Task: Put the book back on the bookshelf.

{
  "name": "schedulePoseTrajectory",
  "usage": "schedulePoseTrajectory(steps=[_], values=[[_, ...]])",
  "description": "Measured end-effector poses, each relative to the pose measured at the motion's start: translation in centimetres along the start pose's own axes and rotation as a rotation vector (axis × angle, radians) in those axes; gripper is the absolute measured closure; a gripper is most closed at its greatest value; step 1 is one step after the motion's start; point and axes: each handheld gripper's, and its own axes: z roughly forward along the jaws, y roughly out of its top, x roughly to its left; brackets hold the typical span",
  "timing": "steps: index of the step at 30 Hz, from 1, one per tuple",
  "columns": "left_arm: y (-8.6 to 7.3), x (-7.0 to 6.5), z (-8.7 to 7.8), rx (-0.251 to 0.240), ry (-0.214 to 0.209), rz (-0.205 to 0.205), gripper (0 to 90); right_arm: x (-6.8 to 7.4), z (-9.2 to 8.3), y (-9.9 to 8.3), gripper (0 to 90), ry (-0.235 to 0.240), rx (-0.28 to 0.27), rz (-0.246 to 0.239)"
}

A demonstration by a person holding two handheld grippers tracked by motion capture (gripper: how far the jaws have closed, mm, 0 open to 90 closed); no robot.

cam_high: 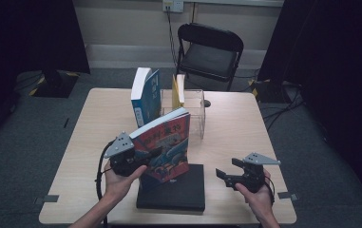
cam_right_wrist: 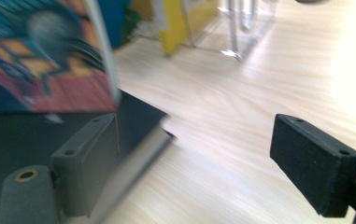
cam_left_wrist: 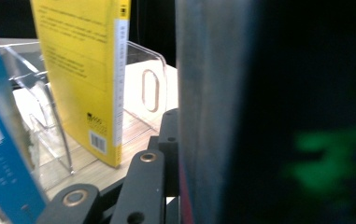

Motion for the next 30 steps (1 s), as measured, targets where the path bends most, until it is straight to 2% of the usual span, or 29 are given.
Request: schedulePoseTrajectory(steps=[1, 3, 6, 7, 8, 9, 11, 12, 13, 14, 15, 16, 18, 19, 21, 22, 23, 26, 28, 30], values=[[0.0, 0.2, -0.2, -0.003, 0.015, -0.003, 74.7, -0.4, 0.0, -0.5, 15.7, -0.027, 0.023, -0.006], [0.3, 0.6, -0.5, -0.004, 0.047, -0.01, 74.7, -0.8, 0.0, -1.0, 15.6, -0.049, 0.043, -0.001], [0.6, 1.1, -0.5, -0.001, 0.05, 0.006, 74.7, -1.5, 0.2, -1.5, 15.6, -0.074, 0.064, 0.011], [1.0, 1.1, -0.6, 0.0, 0.088, 0.015, 74.7, -1.6, 0.3, -1.7, 15.5, -0.081, 0.079, 0.014], [1.1, 1.1, -0.6, -0.001, 0.104, 0.016, 74.7, -1.8, 0.5, -2.0, 15.4, -0.09, 0.087, 0.014], [1.2, 1.2, -0.6, -0.007, 0.119, 0.012, 74.8, -1.9, 0.7, -2.2, 15.2, -0.098, 0.094, 0.015], [1.3, 1.5, -0.6, -0.018, 0.129, -0.016, 74.8, -2.1, 1.3, -2.6, 15.2, -0.11, 0.125, 0.007], [1.3, 1.5, -0.6, -0.018, 0.129, -0.016, 74.8, -2.1, 1.3, -2.6, 15.2, -0.11, 0.125, 0.007], [1.4, 1.6, -0.6, -0.023, 0.143, -0.025, 74.8, -2.1, 1.8, -2.9, 15.3, -0.141, 0.144, -0.016], [1.4, 1.6, -0.6, -0.023, 0.143, -0.025, 74.8, -2.1, 1.8, -2.9, 15.3, -0.141, 0.144, -0.016], [1.5, 1.4, -0.5, -0.03, 0.17, 0.003, 74.8, -2.2, 2.1, -3.0, 15.3, -0.149, 0.152, -0.013], [1.6, 1.3, -0.5, -0.033, 0.185, 0.009, 74.8, -2.2, 2.3, -3.0, 15.1, -0.163, 0.155, -0.018], [1.8, 1.3, -0.3, -0.032, 0.201, 0.012, 74.8, -2.2, 2.4, -3.1, 15.1, -0.177, 0.16, -0.025], [2.1, 1.5, -0.1, -0.039, 0.215, 0.002, 74.8, -2.3, 2.8, -3.2, 15.1, -0.194, 0.182, -0.027], [2.5, 1.4, 0.2, -0.041, 0.242, 0.011, 74.8, -2.4, 3.0, -3.3, 15.6, -0.202, 0.199, -0.024], [2.5, 1.4, 0.2, -0.041, 0.242, 0.011, 74.8, -2.4, 3.1, -3.3, 15.8, -0.201, 0.203, -0.022], [2.8, 1.3, 0.6, -0.046, 0.271, 0.018, 74.8, -2.4, 3.1, -3.4, 15.7, -0.201, 0.203, -0.027], [3.0, 1.4, 1.0, -0.056, 0.288, 0.001, 74.8, -2.3, 3.4, -3.8, 14.9, -0.191, 0.223, -0.034], [3.4, 1.6, 1.8, -0.059, 0.314, -0.021, 74.8, -2.0, 3.5, -4.1, 14.5, -0.207, 0.209, -0.069], [3.5, 1.5, 2.2, -0.067, 0.341, -0.022, 74.8, -1.8, 3.6, -4.3, 14.1, -0.213, 0.194, -0.076]])
